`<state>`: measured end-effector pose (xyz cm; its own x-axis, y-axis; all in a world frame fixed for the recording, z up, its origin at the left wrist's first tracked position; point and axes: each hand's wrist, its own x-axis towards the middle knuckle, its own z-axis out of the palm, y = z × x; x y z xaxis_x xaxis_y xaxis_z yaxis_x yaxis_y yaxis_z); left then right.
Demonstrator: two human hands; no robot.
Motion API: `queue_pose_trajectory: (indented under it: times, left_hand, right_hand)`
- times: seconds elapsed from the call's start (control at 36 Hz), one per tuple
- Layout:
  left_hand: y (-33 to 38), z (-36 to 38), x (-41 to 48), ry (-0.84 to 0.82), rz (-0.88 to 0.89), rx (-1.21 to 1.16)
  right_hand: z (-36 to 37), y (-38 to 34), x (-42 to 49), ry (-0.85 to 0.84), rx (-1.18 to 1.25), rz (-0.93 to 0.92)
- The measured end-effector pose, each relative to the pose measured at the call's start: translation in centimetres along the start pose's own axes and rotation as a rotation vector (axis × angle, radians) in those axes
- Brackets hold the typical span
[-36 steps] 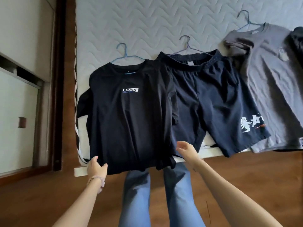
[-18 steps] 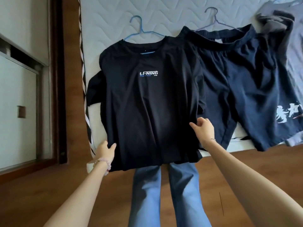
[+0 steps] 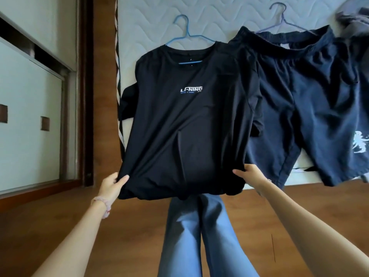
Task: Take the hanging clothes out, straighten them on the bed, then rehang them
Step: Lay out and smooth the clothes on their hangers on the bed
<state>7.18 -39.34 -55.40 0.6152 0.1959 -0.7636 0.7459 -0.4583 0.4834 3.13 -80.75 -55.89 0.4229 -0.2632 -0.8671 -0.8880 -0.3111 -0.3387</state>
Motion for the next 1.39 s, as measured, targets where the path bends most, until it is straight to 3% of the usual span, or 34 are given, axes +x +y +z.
queue_pose_trajectory:
  times: [0.11, 0.22, 0.36, 0.47, 0.58, 0.83, 1.11, 1.25, 1.39]
  left_hand:
    - [-0.3, -2.0, 0.7, 0.232, -0.044, 0.089]
    - [0.5, -2.9, 0.8, 0.372, -0.044, 0.197]
    - [0.2, -3.3, 1.9, 0.234, -0.196, 0.325]
    - [0.9, -2.9, 2.7, 0.150, -0.269, 0.303]
    - [4.8, -2.6, 4.0, 0.219, -0.106, 0.322]
    - [19.2, -1.9, 13.1, 0.286, 0.375, 0.339]
    - [28.1, -0.8, 23.6, 0.204, 0.424, 0.461]
    - [29.7, -0.4, 25.7, 0.172, 0.400, 0.329]
    - [30.2, -0.6, 26.4, 0.069, 0.406, 0.603]
  right_hand:
    - [-1.4, 1.3, -0.3, 0.176, 0.084, -0.041]
    - [-2.9, 2.7, -0.9, 0.199, 0.092, -0.053]
    - [-3.1, 3.1, -0.4, 0.125, -0.089, 0.030]
    - [-3.9, 0.3, -1.1, 0.313, -0.240, 0.015]
    - [-5.5, -5.3, -0.8, 0.426, -0.191, -0.153]
    - [-8.0, -21.2, 6.4, 0.403, -0.237, -0.431]
    - [-8.9, -29.8, 14.9, 0.442, -0.529, -0.399]
    - [-8.4, -30.6, 17.0, 0.498, -0.699, -0.354]
    - [-8.7, -30.7, 18.0, 0.565, -0.813, -0.331]
